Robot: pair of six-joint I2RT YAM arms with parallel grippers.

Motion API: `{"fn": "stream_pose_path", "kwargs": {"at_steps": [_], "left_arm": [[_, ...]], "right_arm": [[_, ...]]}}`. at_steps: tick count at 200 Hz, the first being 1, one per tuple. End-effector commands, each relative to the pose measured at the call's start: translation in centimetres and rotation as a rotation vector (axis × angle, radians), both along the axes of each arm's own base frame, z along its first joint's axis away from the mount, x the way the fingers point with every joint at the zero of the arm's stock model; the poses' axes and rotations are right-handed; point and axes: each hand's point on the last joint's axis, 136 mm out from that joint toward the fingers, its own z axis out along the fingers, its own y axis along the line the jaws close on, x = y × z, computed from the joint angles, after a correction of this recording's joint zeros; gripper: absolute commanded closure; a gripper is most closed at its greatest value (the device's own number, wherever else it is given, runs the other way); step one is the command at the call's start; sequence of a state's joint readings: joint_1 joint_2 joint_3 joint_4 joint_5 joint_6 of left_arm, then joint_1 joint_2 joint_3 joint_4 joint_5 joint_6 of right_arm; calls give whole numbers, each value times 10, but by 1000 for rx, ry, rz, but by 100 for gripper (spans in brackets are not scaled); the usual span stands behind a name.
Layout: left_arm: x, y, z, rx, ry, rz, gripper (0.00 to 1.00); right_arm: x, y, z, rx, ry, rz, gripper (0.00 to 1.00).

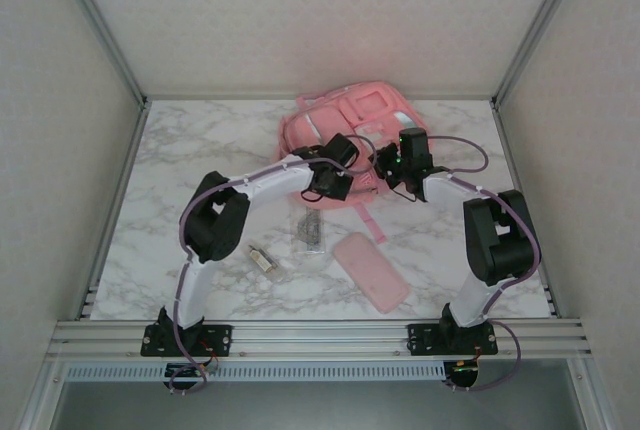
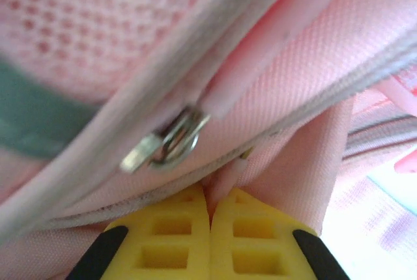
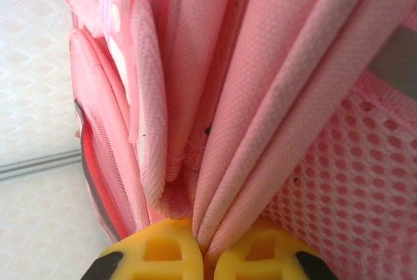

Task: Pack the student bag

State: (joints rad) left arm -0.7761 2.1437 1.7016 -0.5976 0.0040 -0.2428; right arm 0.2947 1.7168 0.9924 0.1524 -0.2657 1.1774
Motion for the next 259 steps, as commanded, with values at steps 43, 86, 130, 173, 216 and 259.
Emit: {"fn": "stream_pose_path", "kwargs": {"at_steps": [43,86,130,173,216,259], "left_arm": [[-5,82,10,111,143,25,100],[-4,85,18,95,122,2,100],[-9,48,48,-120,147,-50,100],[-10,17,81,-289,118,-68,100],[-13,13,67,-286,147,-68,100],[-20,11,51,-285,171,-51,100]], "right_arm": [[11,-41,14,-56,-82,-53,100],[17,-49,21,-94,-95,-44,100],[17,-53,26,-120,-83,-40,96],[-8,-43,40,-27,-73,-8,49],[-33,-10,34,90,-47,50,49],[-36,34,14,117,-14,99,49]]}}
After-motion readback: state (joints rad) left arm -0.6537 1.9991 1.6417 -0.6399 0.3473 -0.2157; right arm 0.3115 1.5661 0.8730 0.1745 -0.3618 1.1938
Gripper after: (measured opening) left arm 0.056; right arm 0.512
